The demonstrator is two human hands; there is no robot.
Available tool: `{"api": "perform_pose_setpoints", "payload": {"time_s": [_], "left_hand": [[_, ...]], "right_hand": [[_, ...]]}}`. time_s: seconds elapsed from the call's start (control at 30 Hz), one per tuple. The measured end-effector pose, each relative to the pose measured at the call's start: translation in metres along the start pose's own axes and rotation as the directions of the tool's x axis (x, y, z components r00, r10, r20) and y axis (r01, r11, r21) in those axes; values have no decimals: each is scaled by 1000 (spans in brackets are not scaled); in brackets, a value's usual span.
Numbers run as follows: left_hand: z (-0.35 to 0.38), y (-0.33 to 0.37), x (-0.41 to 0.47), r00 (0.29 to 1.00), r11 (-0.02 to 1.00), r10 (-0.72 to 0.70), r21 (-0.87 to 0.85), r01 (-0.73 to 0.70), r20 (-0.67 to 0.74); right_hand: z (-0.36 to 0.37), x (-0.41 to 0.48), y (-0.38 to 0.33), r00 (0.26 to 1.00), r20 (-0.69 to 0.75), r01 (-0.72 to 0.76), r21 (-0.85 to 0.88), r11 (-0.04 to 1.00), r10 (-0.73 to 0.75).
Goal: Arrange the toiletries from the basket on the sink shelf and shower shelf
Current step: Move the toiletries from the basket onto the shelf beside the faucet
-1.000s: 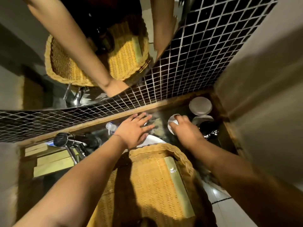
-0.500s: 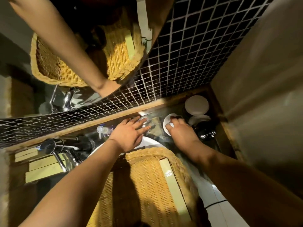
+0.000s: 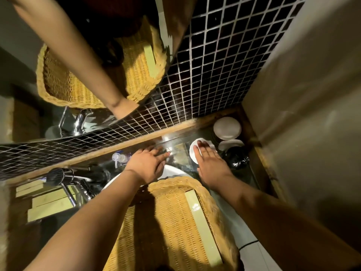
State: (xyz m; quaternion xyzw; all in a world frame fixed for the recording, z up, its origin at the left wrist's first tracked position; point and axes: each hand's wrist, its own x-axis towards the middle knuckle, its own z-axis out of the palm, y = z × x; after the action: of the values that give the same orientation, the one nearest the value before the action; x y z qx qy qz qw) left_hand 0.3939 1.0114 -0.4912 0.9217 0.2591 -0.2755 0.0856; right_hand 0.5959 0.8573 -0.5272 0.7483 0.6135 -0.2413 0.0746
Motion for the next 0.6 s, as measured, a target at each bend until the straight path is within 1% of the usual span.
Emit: {"api": "perform_pose_setpoints", "payload": {"time_s": [0.07,0.17,0.27,0.37,0.47,0.53,0.6], "left_hand": [[-2,0,-6,998,997,-58,-48,58,-5],[-8,3,-20,994,991,-107,-79,105,-30],[-16,9,-39,990,988,-126,-92,120,-63],[-20,20,-65,980,984,-164,-91,154,-110],[-13,37,-94,963,971,-229,-105,216,-141],[-5,48,-113,952,970,-244,-55,238,-183],[0,58,-129,937,967,-250,-20,253,-242]], "right_hand": [[-12,1,2,999,18,31,-53,998,-30],[-36,1,4,997,-14,78,-142,987,-81],[-58,-5,5,995,-68,55,-195,979,-70],[-76,-25,4,984,-166,13,-269,963,-59],[-87,-49,-4,972,-233,-35,-250,968,-25],[-90,-66,-11,968,-253,-47,-207,977,-8],[-88,-88,-16,952,-306,-60,-200,978,-5]]}}
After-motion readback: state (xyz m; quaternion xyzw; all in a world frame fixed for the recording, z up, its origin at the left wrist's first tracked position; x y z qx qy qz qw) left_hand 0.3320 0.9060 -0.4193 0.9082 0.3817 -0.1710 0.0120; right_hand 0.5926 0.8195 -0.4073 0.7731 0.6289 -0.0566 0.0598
